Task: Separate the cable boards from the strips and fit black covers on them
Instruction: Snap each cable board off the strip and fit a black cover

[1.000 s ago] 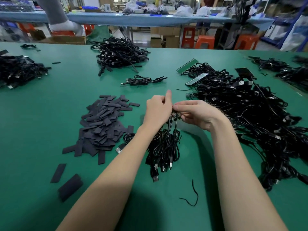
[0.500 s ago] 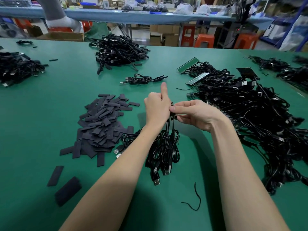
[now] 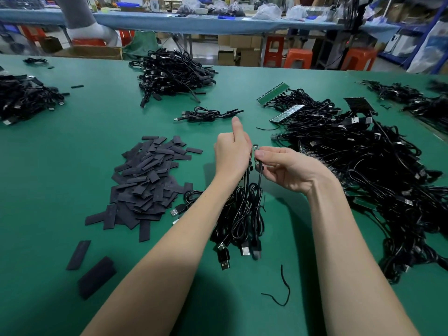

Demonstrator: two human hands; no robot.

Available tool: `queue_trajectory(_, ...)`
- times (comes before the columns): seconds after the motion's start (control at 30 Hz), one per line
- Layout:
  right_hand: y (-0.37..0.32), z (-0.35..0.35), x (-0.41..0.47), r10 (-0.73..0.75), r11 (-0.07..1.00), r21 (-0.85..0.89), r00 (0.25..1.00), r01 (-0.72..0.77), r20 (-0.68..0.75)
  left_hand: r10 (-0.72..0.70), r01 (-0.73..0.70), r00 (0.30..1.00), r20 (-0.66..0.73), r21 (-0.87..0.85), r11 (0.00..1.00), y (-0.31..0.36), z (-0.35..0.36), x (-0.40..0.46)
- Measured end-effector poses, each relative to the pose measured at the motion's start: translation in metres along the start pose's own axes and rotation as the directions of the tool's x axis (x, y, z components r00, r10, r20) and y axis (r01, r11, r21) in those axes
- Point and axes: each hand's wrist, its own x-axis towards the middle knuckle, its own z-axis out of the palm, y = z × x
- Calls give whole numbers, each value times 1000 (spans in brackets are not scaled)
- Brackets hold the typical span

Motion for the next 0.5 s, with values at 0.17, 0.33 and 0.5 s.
queue_trajectory(0.17, -17, -9, -17, -143, 970, 218, 977, 107, 156, 6, -4, 993, 119, -22, 1000, 2, -3, -1)
queue_trajectory(0.33, -26, 13, -14, -151, 929, 365, 965, 64, 214, -41, 34, 972, 232, 33, 999, 2, -20, -1)
queue_trajectory(0.5, -9, 33, 11, -162, 987, -45, 966, 156, -200, -195, 344, 912, 362, -413, 843, -10, -38, -26)
